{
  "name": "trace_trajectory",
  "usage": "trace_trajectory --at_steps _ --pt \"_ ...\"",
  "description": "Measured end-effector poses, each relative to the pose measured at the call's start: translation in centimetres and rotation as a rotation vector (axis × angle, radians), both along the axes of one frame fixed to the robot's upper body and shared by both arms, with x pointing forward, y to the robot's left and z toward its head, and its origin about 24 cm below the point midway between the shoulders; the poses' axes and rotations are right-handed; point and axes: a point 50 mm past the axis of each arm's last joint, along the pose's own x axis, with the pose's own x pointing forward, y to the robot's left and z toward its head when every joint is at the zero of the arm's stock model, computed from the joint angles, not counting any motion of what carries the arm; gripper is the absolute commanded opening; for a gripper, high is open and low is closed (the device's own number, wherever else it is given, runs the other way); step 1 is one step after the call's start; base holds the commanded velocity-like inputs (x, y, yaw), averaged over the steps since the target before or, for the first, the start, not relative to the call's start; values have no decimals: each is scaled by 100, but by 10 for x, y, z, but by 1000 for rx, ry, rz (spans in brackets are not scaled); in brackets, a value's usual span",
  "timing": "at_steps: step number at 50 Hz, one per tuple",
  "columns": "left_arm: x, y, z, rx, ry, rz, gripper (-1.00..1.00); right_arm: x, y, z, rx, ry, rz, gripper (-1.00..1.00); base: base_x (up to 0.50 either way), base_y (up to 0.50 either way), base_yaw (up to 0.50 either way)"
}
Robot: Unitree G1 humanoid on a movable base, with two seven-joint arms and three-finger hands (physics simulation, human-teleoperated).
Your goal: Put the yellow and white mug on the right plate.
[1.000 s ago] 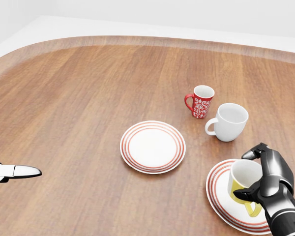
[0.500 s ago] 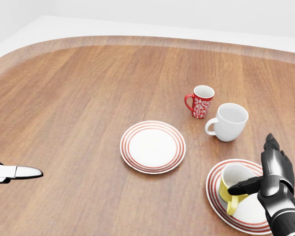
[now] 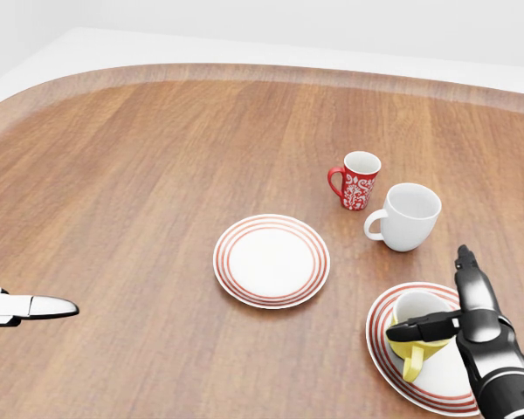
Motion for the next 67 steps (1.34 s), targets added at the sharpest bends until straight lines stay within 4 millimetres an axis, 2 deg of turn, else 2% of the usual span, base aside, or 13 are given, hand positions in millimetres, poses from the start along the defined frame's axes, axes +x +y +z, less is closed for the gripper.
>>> trace_trajectory --at_steps 11,19,24,32,41,49,57,62,67 --pt "-1 -1 2 3 -7 -2 100 3 4 1 166 -16 13 100 0 0 0" --pt "-2 -1 3 6 -14 -4 100 11 3 13 216 -70 18 100 0 0 0" --pt "-2 -2 3 7 -16 -6 100 23 1 32 218 -144 42 100 0 0 0" --pt "-3 -3 4 8 -18 -9 100 40 5 76 188 -322 122 100 0 0 0" --pt "-4 -4 5 11 -23 -13 100 40 15 122 164 -471 197 100 0 0 0" --pt "-8 -5 11 21 -54 -19 100 21 35 177 107 -737 327 100 0 0 0" --pt "-10 -6 17 26 -80 -23 100 -18 56 226 75 -1006 437 100 0 0 0" --pt "-14 -7 23 32 -109 -28 100 -45 68 247 58 -1144 494 100 0 0 0" --pt "-20 -9 34 43 -163 -35 100 -71 77 260 46 -1249 532 100 0 0 0"
